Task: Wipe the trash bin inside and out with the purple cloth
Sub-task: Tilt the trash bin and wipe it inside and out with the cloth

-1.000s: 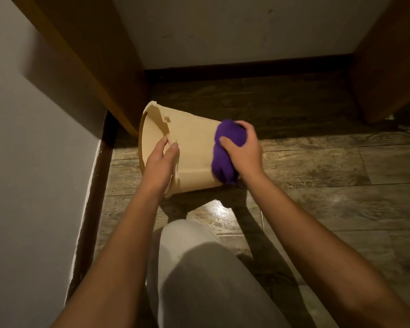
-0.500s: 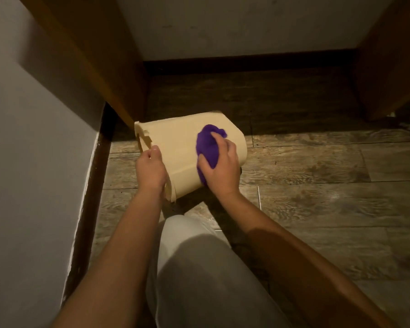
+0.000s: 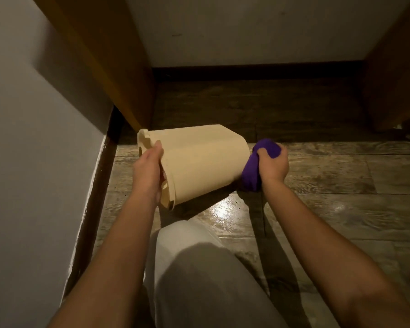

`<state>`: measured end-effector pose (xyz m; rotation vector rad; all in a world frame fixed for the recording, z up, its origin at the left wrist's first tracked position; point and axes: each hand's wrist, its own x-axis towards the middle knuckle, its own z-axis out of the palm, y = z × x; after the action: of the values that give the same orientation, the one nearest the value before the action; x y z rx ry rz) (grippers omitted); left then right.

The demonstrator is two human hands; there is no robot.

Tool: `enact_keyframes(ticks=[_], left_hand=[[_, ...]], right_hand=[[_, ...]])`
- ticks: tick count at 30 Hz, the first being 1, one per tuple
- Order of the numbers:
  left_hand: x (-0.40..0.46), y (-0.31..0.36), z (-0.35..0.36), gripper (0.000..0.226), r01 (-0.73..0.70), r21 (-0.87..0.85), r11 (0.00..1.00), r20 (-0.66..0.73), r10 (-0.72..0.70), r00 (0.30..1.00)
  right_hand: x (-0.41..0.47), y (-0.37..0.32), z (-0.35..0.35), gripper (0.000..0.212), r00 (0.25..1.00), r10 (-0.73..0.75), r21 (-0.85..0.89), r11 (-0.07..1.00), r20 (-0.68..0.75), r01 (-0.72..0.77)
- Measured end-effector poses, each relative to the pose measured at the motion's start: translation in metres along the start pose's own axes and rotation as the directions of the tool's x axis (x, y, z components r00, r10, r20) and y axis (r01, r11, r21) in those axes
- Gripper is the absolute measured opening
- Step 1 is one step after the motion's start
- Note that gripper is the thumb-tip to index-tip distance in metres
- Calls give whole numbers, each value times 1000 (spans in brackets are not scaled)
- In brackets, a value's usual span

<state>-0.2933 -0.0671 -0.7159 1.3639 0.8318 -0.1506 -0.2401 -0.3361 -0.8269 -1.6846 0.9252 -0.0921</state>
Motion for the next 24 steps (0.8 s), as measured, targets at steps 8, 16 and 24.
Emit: enact_keyframes(ticks=[8,16,24], left_hand=[[-21,5,21,49,79,-14,997,183,-75,980],[-19,17,34,77,59,-165,984,290,-9,957],[-13,4,38,81,97,-186,978,318,-34,948]], right_hand=[[-70,-54,15,49,903,-324,127,946,281,300],[-133,-70,44,64,572,-571,-17,698,589,716],[-129,-62,7,62,367,-551,-114,439,749,891]])
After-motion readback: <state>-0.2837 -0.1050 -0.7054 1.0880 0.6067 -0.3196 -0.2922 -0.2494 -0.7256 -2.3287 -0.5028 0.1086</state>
